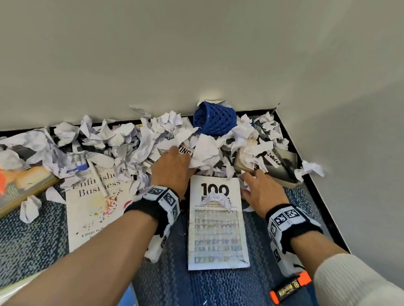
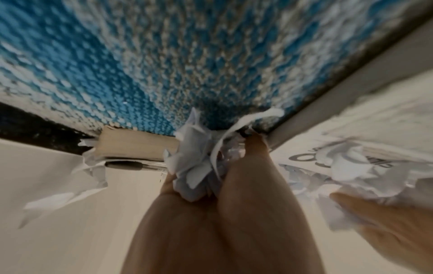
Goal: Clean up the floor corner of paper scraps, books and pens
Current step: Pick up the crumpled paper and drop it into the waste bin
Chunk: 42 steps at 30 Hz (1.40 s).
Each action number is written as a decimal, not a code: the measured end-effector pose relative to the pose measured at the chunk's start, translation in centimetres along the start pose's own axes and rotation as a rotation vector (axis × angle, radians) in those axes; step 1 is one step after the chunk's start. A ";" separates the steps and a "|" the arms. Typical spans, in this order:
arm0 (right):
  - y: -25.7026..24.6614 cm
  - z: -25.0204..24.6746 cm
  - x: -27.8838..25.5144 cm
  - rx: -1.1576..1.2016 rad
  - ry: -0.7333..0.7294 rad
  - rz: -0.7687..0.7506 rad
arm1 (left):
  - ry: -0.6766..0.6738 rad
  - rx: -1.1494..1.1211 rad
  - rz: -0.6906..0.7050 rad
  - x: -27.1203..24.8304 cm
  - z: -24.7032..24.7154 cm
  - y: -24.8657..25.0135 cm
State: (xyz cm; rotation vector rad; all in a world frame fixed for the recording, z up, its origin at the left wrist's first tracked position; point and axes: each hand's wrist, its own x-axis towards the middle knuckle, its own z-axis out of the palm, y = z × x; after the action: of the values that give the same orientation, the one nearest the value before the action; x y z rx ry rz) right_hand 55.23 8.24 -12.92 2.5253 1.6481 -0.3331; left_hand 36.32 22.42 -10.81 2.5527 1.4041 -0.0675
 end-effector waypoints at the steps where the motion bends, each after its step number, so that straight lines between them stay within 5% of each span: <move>1: 0.0 0.2 -0.2 0.006 -0.003 0.011 | 0.057 -0.012 0.058 -0.6 -0.3 0.2; 4: -0.1 0.5 -0.9 0.028 -0.019 0.032 | 0.082 -0.075 0.292 -3.2 -0.5 2.4; 10: 0.7 0.5 -3.3 0.226 -0.026 0.153 | -0.214 -0.027 0.479 -7.0 3.1 5.1; 20: 0.7 -2.2 -2.7 0.650 0.162 0.318 | -0.372 0.023 0.391 -7.3 2.2 4.8; 23: -0.8 -3.9 -1.3 0.609 0.198 0.241 | -0.219 -0.100 0.282 -4.7 0.5 3.3; 27: -3.1 -4.7 1.1 0.480 0.066 0.093 | -0.054 -0.151 0.095 1.0 -2.3 1.4; 33: -5.4 -2.4 3.4 0.231 -0.061 0.070 | -0.241 0.085 0.293 5.5 -0.8 0.5; 38: -6.4 -0.7 3.9 0.178 0.033 -0.058 | -0.141 -0.031 0.358 6.1 1.2 -0.6; 42: -5.5 -0.9 4.2 0.289 0.118 0.034 | -0.059 -0.094 0.363 5.9 1.1 -2.1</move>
State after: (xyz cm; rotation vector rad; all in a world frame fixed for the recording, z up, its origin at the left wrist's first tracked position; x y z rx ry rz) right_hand 51.90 14.40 -12.94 2.8285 1.7059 -0.4584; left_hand 37.87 28.15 -13.17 2.6563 0.8827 -0.0156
